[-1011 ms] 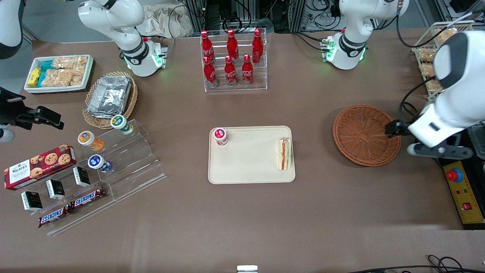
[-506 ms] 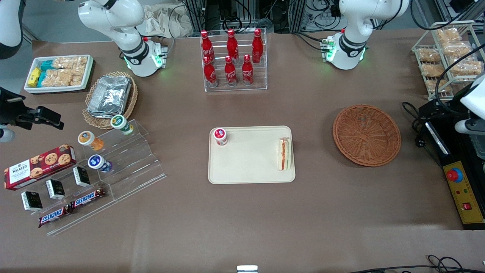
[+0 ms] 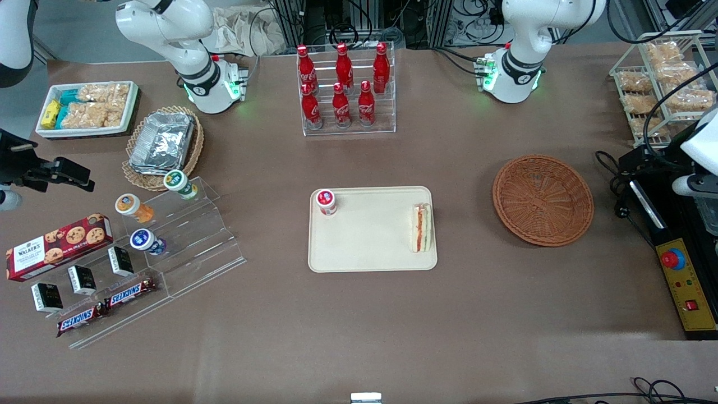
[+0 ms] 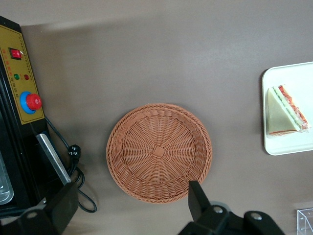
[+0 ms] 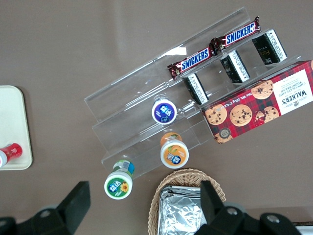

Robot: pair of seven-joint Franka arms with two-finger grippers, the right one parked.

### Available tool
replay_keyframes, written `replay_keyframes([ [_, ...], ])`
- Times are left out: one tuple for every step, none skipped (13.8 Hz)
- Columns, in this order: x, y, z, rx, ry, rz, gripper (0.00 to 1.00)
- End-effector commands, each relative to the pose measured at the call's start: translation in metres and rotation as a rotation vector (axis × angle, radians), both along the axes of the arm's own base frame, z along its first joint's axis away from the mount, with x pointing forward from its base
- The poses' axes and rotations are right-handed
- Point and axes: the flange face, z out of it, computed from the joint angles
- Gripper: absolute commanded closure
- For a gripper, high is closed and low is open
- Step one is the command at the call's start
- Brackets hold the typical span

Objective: Place sandwich from basket to tray

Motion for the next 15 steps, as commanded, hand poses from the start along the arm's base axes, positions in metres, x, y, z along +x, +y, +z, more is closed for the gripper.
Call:
replay_keyframes([
  [-0.004, -0.001, 0.004, -0.013, -0.004, -0.001, 0.0],
  [-0.004, -0.002, 0.006, -0.013, -0.008, -0.003, 0.0],
  [-0.003, -0.006, 0.005, -0.013, -0.007, -0.006, 0.0],
  [-0.003, -0.006, 0.004, -0.012, -0.005, -0.008, 0.0],
  [-0.003, -0.009, 0.004, -0.012, -0.005, -0.012, 0.0],
  [-0.002, -0.009, 0.003, -0.009, -0.003, -0.015, 0.0],
  [-0.002, -0.008, 0.003, -0.006, -0.003, -0.016, 0.0],
  [-0.002, -0.008, 0.003, -0.006, -0.003, -0.016, 0.0],
  [-0.002, -0.008, 0.002, -0.005, 0.0, -0.014, 0.0],
  [-0.002, -0.005, 0.002, -0.006, 0.0, -0.016, 0.0],
  [-0.002, -0.003, 0.003, -0.006, -0.004, -0.017, 0.0],
  [-0.002, -0.003, 0.006, -0.008, -0.01, -0.019, 0.0],
  [-0.001, -0.003, 0.01, -0.007, -0.017, -0.019, 0.0],
  [-0.001, -0.004, 0.011, -0.008, -0.019, -0.019, 0.0],
  [0.001, -0.006, 0.014, -0.007, -0.026, -0.014, 0.0],
])
